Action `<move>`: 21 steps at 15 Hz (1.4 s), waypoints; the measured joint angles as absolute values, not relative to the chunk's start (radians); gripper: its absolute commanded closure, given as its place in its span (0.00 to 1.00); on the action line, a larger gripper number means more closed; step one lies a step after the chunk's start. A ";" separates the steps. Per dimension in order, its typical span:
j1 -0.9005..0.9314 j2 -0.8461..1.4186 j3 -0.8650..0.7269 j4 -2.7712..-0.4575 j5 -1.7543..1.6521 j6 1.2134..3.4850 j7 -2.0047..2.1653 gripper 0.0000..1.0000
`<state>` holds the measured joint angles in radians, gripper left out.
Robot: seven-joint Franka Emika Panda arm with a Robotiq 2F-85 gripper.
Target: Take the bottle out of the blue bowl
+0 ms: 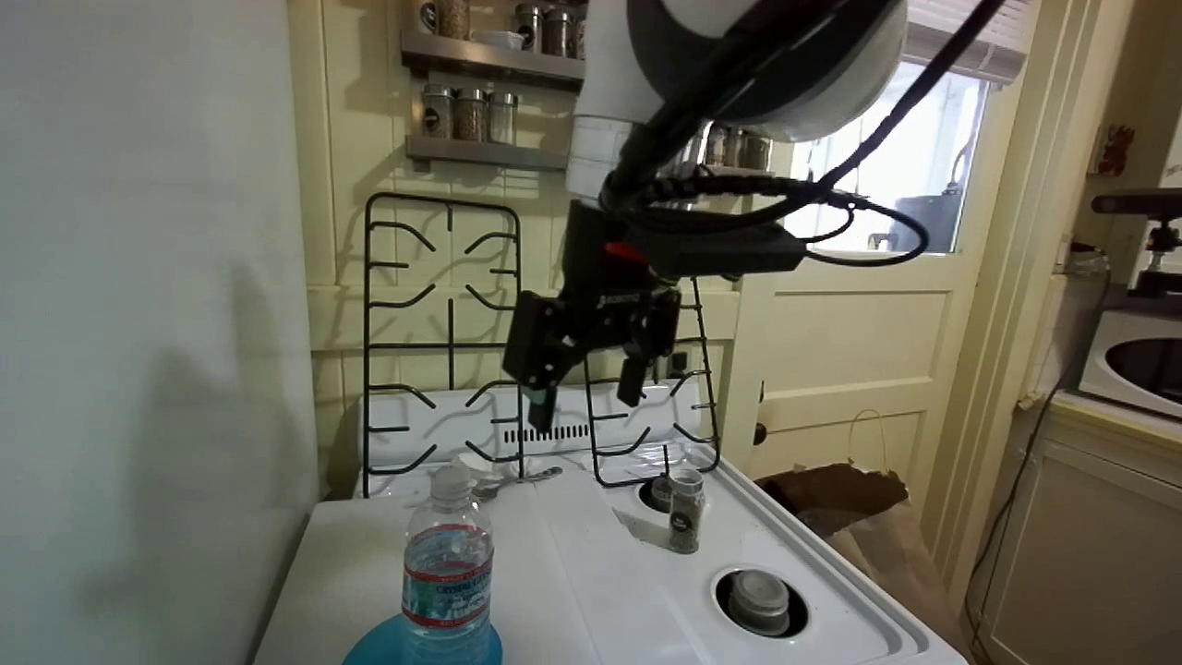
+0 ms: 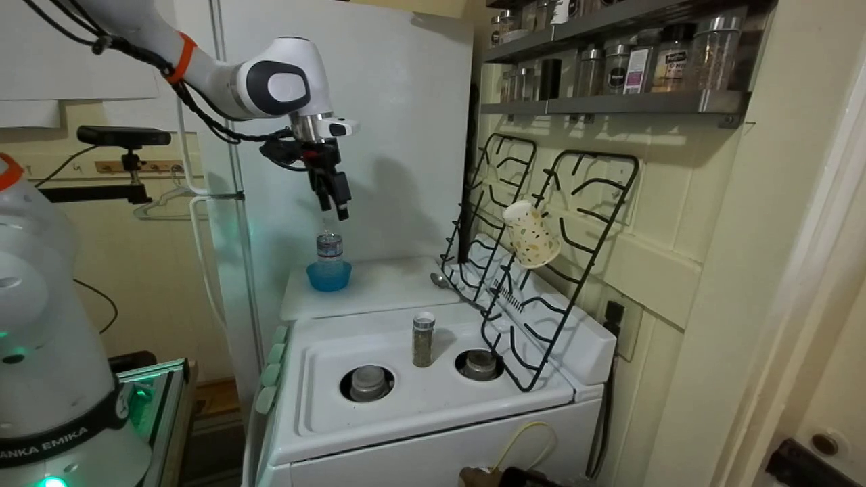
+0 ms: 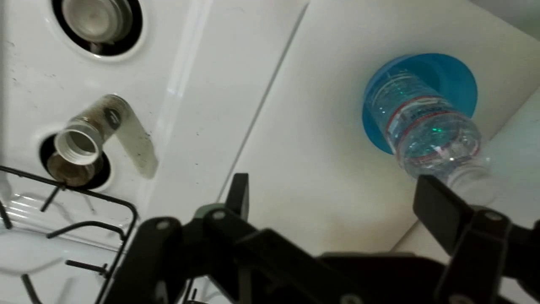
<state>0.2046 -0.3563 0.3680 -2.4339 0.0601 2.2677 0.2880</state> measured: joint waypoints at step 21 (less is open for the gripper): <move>0.343 -0.057 0.360 -2.197 0.105 2.205 -0.048 0.22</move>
<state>0.3430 -0.0570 0.3603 -2.1966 0.1051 2.2045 -0.0477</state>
